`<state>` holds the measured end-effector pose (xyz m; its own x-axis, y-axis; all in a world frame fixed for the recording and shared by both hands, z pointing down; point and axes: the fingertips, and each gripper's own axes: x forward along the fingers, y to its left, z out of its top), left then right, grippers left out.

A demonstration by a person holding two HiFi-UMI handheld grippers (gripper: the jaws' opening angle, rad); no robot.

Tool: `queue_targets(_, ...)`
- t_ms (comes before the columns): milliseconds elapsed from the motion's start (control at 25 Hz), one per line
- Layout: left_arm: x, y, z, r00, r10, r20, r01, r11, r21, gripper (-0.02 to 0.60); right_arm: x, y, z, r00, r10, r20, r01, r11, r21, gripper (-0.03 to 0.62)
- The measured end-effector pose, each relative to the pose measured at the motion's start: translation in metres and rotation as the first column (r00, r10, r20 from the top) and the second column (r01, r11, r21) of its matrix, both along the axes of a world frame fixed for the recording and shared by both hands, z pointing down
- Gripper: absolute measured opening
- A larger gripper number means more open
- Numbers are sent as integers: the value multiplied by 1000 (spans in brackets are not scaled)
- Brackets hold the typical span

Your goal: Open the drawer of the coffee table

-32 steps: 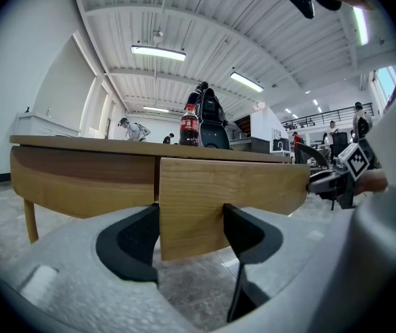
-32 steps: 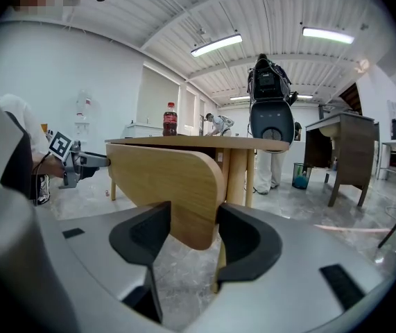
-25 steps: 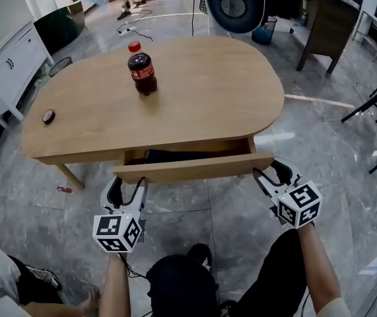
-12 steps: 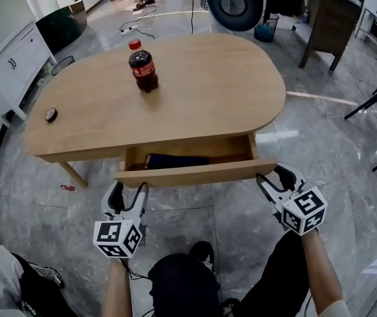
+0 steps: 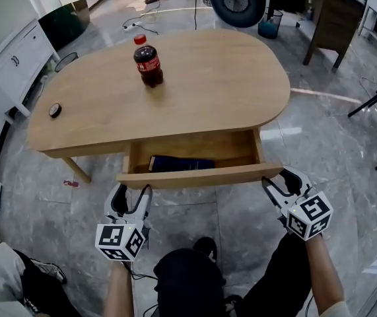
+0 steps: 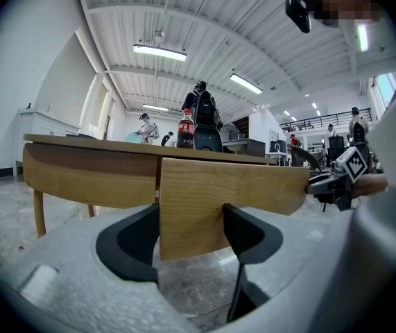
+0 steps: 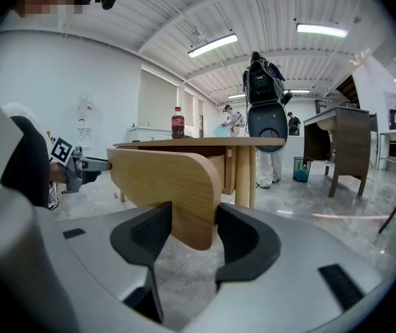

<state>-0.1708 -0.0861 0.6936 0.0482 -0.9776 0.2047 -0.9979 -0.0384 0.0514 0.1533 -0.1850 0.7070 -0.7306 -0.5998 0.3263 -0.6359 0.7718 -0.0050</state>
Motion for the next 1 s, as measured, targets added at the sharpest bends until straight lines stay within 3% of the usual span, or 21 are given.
queue_targets(1000, 8, 25, -2, 1000, -4, 0, 4, 1000, 8, 276, 8, 22, -1, 1000, 22, -17, -21, 1000, 16, 204)
